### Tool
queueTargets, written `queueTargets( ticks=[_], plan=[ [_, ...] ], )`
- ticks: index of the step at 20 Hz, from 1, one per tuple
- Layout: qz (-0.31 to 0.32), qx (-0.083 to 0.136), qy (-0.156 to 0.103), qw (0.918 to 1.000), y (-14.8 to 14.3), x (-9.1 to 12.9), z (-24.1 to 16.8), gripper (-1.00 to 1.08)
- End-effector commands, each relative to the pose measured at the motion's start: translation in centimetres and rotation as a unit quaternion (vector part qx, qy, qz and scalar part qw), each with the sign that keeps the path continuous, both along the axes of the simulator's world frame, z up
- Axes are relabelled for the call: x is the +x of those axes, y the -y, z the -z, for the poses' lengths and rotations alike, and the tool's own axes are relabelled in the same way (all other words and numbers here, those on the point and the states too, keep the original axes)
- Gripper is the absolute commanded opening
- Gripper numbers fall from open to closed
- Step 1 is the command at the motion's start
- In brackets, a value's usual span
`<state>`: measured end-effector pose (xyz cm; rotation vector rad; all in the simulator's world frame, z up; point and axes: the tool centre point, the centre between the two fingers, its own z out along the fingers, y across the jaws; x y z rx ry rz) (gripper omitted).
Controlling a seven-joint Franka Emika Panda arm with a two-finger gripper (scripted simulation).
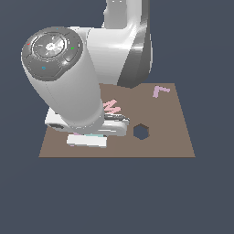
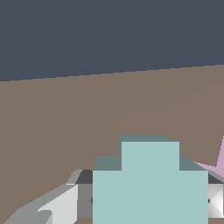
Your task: Insert a designated object into the corresponding slot on a board.
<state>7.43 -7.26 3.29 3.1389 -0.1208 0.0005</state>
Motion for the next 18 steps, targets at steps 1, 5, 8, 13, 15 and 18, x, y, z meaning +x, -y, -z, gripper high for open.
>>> queueTargets(
  ticks=[1, 5, 8, 13, 15, 18],
  plan=[
    [0.055, 0.000, 0.000, 0.9985, 0.7, 0.0, -0.1, -1.00],
    [0.147, 0.000, 0.001, 0.9892, 1.9, -0.3, -0.2, -1.00],
    [0.214, 0.000, 0.001, 0.9767, 2.7, -0.6, -0.2, -1.00],
    [0.325, 0.000, 0.001, 0.9458, 3.9, -1.5, -0.3, -1.00],
    [0.368, 0.000, 0.001, 0.9299, 4.4, -1.9, -0.4, -1.00],
    [0.431, 0.000, 0.001, 0.9025, 4.9, -2.5, -0.4, -1.00]
  ],
)
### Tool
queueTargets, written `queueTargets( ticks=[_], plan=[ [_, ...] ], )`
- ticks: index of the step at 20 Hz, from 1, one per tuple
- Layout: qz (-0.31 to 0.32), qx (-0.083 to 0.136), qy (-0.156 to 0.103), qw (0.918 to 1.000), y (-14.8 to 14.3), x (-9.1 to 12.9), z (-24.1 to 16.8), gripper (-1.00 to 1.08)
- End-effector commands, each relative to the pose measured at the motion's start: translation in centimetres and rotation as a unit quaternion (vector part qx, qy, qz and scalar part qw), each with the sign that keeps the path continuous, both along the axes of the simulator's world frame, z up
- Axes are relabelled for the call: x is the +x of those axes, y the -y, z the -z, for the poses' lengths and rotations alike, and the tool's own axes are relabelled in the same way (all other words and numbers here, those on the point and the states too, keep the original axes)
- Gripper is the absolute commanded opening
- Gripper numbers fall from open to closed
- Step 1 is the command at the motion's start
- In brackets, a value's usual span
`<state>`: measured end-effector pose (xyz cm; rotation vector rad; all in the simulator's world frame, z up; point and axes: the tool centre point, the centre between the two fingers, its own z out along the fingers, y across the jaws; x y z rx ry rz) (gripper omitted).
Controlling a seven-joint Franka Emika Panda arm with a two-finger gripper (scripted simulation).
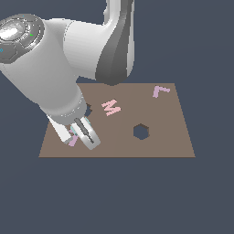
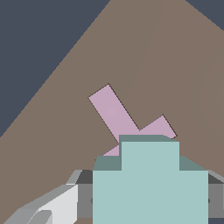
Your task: Insert a designated object into the corresponding slot on a board.
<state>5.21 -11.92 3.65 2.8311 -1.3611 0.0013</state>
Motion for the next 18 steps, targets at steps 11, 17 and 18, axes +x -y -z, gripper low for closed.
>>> queueTargets(
  ticks=[11, 17, 18],
  plan=[
    [0.280, 0.000, 0.000, 0.9601, 1.5, -3.3, -0.2, -1.00],
    [0.391, 0.001, 0.000, 0.9204, 1.5, -4.9, -0.3, -1.00],
    [0.406, 0.001, 0.000, 0.9138, 1.4, -5.1, -0.3, -1.00]
  ],
)
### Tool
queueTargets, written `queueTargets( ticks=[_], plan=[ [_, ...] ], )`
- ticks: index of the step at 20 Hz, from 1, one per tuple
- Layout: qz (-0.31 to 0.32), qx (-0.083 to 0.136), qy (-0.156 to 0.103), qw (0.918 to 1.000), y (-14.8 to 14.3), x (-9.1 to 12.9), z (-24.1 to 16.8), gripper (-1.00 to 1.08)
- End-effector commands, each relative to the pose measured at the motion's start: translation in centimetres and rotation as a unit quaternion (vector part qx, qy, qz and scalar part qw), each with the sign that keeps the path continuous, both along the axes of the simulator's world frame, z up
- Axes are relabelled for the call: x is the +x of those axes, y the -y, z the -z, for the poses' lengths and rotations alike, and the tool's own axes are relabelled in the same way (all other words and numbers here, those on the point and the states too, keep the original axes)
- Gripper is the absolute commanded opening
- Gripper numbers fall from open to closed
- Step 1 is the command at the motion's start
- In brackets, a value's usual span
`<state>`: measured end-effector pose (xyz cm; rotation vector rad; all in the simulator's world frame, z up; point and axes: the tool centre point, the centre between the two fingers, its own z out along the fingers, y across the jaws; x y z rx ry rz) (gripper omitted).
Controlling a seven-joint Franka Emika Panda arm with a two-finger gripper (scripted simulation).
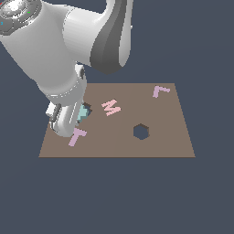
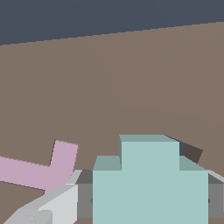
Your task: Insert a designated object into the corresponding slot on a board.
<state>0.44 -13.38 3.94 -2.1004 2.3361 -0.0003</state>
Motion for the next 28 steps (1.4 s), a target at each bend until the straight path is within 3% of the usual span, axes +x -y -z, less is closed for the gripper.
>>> queueTargets(
  ticks=[1, 13, 28],
  plan=[
    [0.044, 0.000, 0.000, 0.9990, -0.1, -0.5, -0.1, -1.00],
    [0.169, 0.000, 0.000, 0.9856, -0.7, -2.1, -0.1, -1.00],
    [0.192, 0.001, 0.000, 0.9814, -0.9, -2.3, 0.8, -1.00]
  ],
)
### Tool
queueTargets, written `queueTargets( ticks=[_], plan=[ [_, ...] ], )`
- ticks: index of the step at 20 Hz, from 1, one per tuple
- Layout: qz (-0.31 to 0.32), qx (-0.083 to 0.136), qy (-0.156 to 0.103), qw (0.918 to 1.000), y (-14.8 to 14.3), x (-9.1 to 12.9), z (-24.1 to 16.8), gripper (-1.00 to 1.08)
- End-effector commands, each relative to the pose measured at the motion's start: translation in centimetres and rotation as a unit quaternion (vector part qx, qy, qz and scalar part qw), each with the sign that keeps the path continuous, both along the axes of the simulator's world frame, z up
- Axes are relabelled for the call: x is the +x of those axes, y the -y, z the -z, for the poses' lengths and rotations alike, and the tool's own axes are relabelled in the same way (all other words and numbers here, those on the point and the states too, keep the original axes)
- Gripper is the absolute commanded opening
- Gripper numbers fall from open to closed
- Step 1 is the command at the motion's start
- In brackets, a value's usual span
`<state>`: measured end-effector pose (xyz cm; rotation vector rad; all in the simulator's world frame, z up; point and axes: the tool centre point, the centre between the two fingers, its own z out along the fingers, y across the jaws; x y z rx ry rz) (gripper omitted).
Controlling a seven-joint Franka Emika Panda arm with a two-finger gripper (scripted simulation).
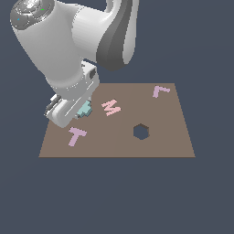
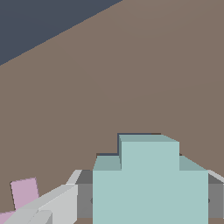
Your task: Insert a designated object into the corresponding slot on a board.
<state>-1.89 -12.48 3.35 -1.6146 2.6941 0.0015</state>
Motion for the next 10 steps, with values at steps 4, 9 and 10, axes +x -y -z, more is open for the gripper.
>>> queueTargets(
  ticks=[4, 9, 10],
  plan=[
    [0.001, 0.000, 0.000, 1.0000, 0.00, 0.02, 0.28, 1.00],
    [0.001, 0.000, 0.000, 1.0000, 0.00, 0.02, 0.28, 1.00],
    [0.001, 0.000, 0.000, 1.0000, 0.00, 0.02, 0.28, 1.00]
  ],
)
